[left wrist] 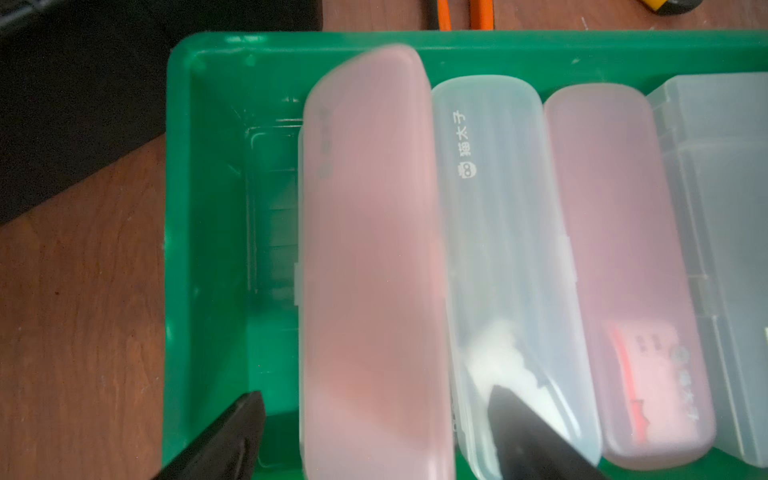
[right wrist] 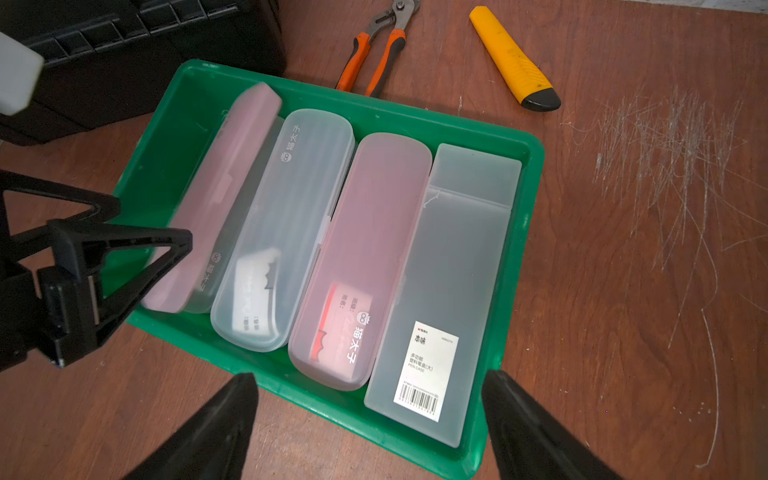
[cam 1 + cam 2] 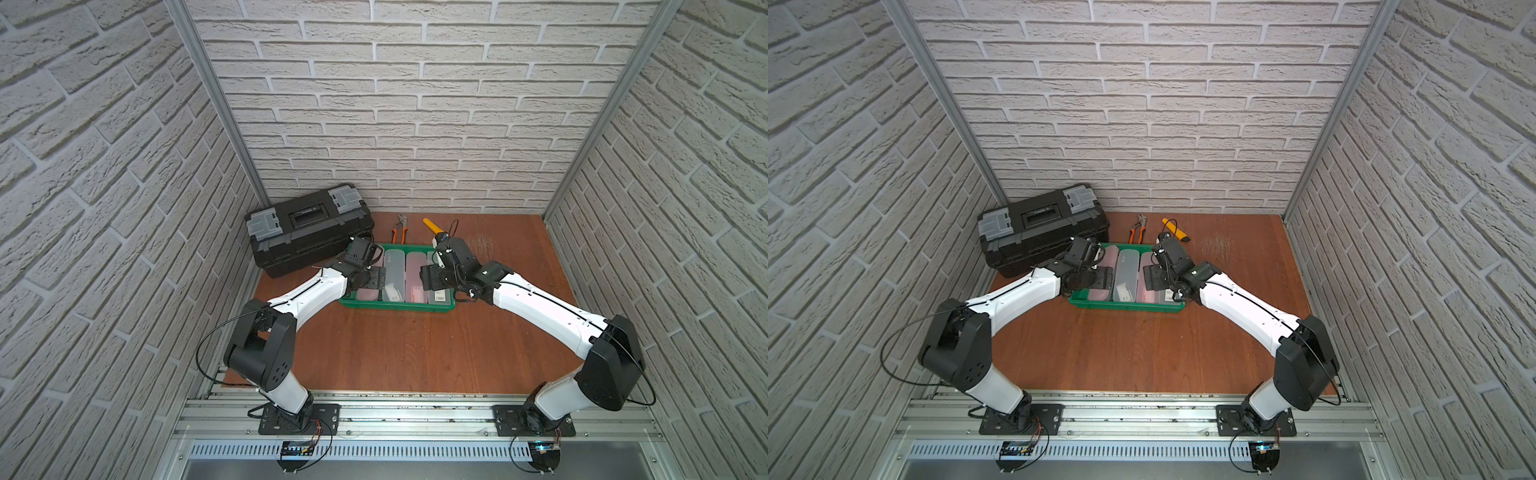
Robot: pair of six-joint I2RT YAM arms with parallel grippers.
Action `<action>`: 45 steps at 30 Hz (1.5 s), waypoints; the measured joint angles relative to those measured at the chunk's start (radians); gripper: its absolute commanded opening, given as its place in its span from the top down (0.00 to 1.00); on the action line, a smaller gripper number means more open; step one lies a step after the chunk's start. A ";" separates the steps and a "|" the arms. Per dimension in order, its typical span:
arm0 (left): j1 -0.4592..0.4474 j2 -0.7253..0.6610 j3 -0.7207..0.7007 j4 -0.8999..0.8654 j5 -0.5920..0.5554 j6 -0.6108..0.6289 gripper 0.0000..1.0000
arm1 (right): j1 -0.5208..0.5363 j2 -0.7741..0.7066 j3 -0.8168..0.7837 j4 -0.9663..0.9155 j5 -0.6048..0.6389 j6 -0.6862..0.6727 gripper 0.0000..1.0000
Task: Put the pencil case into the storage box
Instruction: Place the pencil case at the storage box, then reset both arms
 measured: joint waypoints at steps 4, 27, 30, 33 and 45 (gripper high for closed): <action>0.000 0.018 0.000 0.002 0.000 0.000 0.06 | 0.000 0.000 0.000 -0.001 0.000 -0.001 0.11; 0.003 -0.471 -0.327 0.309 -0.256 0.186 0.01 | -0.061 -0.233 -0.225 0.056 0.455 -0.030 0.00; 0.009 -0.547 -0.440 0.389 -0.308 0.250 0.01 | -0.146 -0.296 -0.336 0.113 0.474 -0.063 0.00; 0.034 -0.615 -0.542 0.474 -0.331 0.309 0.02 | -0.233 -0.362 -0.473 0.199 0.472 -0.108 0.01; 0.263 -0.727 -0.665 0.563 -0.401 0.321 0.01 | -0.397 -0.411 -0.776 0.660 0.438 -0.267 0.02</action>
